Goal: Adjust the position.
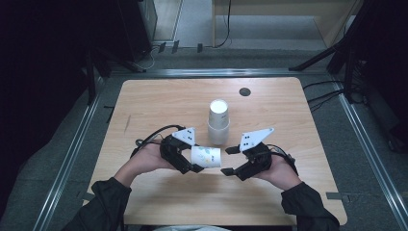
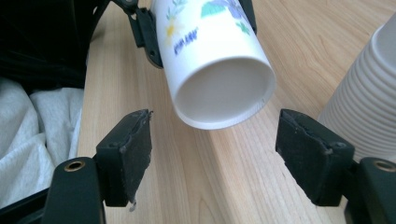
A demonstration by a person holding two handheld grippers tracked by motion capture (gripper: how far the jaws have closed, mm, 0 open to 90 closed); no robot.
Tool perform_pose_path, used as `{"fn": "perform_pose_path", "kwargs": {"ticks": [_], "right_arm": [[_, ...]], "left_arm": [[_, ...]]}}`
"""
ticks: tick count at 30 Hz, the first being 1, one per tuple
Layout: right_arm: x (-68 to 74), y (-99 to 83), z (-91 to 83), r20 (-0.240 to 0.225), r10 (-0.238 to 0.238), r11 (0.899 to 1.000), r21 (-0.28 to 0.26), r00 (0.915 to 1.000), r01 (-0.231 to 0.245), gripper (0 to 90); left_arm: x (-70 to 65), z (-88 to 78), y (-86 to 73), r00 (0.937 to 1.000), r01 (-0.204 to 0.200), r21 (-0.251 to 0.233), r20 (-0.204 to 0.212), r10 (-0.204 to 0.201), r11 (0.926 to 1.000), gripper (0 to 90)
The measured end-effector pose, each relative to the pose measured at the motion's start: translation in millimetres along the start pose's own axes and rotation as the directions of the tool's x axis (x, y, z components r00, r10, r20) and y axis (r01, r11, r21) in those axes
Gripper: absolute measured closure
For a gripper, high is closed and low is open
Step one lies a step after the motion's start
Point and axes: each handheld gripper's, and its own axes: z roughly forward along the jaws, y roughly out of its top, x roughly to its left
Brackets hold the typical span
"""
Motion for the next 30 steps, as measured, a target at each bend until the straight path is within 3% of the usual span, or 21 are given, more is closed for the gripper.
{"fn": "perform_pose_path", "kwargs": {"ticks": [5, 15, 22, 30], "right_arm": [[3.2, -3.9, -0.6, 0.015, 0.0, 1.0, 0.017, 0.9999, 0.0, 27.1], [5.4, -8.6, 4.9, 0.031, -0.003, 0.999, 0.049, 0.9995, 0.001, 27.1], [2.8, -9.4, 18.3, -0.009, -0.011, 0.998, 0.069, 0.9999, 0.012, 28.3], [4.2, -8.9, 34.8, -0.046, -0.038, 0.993, 0.113, 0.9982, 0.043, 29.0]], "left_arm": [[-0.1, 10.8, 5.5, 0.9995, -0.031, 0.061, 0.007, 0.031, 0.9976, 24.9], [-0.8, 26.8, 10.4, 0.9993, -0.027, 0.133, 0.029, 0.023, 0.9907, 25.0], [-5.5, 33.4, 12.8, 0.9971, -0.03, 0.171, 0.074, 0.017, 0.9849, 25.4], [-11.3, 37.3, 13.6, 0.9962, -0.052, 0.206, 0.079, 0.036, 0.9771, 25.8]]}}
